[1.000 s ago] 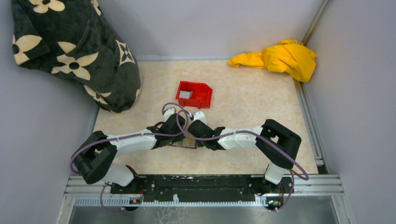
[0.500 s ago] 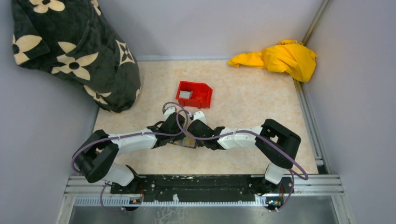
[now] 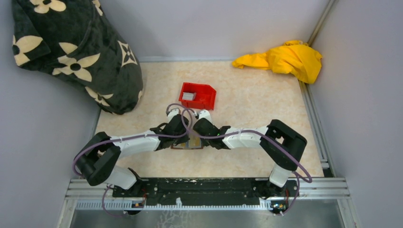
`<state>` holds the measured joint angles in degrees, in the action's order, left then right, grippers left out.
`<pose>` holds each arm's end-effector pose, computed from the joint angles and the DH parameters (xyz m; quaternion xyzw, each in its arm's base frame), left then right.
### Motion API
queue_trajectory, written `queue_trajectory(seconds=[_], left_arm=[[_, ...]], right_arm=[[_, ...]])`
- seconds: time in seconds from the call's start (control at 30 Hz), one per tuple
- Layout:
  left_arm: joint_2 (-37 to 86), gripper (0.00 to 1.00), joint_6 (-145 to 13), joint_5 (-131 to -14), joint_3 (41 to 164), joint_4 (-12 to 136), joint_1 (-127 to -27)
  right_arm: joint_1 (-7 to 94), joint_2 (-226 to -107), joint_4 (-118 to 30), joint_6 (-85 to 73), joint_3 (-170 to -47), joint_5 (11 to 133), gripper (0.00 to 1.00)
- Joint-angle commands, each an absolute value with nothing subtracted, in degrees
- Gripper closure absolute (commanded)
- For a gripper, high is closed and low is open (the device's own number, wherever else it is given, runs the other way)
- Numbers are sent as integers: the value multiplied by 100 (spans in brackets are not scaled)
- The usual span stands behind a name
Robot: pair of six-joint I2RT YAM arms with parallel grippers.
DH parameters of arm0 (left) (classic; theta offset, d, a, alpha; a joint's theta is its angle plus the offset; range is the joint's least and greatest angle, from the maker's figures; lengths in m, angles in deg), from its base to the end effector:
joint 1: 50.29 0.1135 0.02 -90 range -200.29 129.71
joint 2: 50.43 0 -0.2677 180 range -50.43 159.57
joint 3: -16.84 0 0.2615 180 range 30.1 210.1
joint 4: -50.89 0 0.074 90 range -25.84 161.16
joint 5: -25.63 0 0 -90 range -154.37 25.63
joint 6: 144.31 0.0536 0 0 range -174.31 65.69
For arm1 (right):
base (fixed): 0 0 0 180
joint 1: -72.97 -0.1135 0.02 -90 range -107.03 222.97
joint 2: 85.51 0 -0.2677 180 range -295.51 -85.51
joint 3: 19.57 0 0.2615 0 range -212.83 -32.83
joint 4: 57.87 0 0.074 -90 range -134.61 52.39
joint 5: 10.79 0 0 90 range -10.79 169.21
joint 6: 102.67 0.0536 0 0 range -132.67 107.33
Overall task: Put the credit cards into the card holder
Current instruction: Insert the credit card into the card holder.
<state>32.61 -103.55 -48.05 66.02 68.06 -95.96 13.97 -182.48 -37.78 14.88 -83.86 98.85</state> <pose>0.2090 -0.1923 0.1360 -0.0764 0.9313 -0.1528 0.3218 0.1946 0.2889 0.1389 -0.2007 0.9136 0.0979 0.3398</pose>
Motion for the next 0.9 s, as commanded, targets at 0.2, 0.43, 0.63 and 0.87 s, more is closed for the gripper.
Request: queue_trajectory(seconds=[0.2,0.43,0.63,0.87], left_arm=[[2485,71,-10372,-4169,7010,7264,-9670],[2235,57,-10421,-3579,7216,7220,-9638],[2293,47,-10669,-3629,7142,6851,-9235],[2652,39,-10924,-4248,7018,6097,-8628]], right_arm=[[1426,-17748,-3858,1237,-8708,10095,93],[1485,-17324,-3900,948,-8762,10260,77],[1948,-17054,-4276,338,-8771,10247,58],[2574,-17110,-5036,-449,-8788,9636,53]])
